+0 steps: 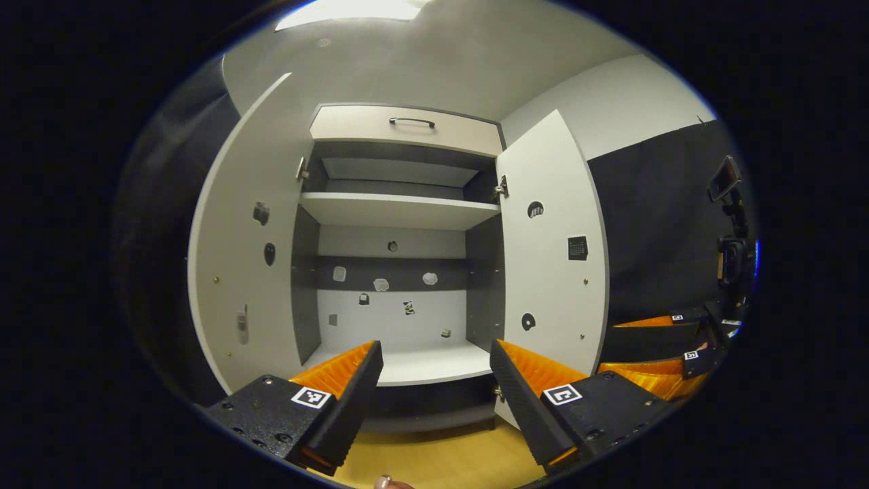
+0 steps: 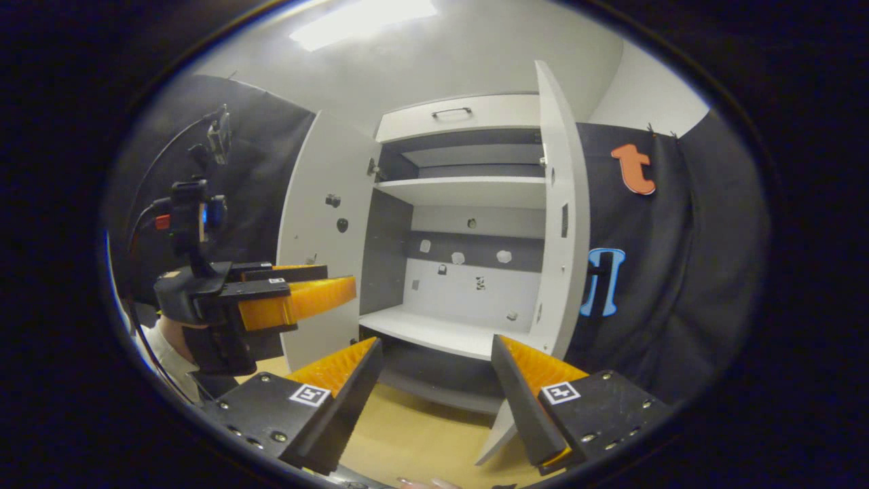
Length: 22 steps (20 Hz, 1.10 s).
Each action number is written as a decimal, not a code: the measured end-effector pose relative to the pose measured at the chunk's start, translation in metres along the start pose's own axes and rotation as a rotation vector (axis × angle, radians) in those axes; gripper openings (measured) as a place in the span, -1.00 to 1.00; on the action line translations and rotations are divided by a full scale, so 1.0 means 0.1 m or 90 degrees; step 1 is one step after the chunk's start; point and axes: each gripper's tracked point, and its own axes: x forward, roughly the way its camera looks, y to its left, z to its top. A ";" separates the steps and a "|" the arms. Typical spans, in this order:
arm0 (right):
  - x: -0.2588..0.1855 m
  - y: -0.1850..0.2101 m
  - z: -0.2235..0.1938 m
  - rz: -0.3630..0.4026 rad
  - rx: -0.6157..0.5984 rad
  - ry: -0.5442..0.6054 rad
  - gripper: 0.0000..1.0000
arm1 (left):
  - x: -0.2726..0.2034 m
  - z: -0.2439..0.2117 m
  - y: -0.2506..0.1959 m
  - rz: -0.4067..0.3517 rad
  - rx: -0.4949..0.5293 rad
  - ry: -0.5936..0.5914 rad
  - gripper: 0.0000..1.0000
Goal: Open the right door of the double-door shoe cabinet with the right hand, and open the left door with the left hand.
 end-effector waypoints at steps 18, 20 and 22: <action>0.03 0.28 0.04 -0.105 0.055 0.010 0.94 | 0.19 0.04 0.07 -0.129 -0.036 -0.016 0.97; 0.04 0.34 0.04 -0.107 0.051 0.011 0.94 | 0.18 0.03 0.11 -0.135 -0.037 -0.013 0.97; 0.05 0.38 0.04 -0.108 0.048 0.012 0.94 | 0.18 0.01 0.14 -0.136 -0.037 -0.010 0.97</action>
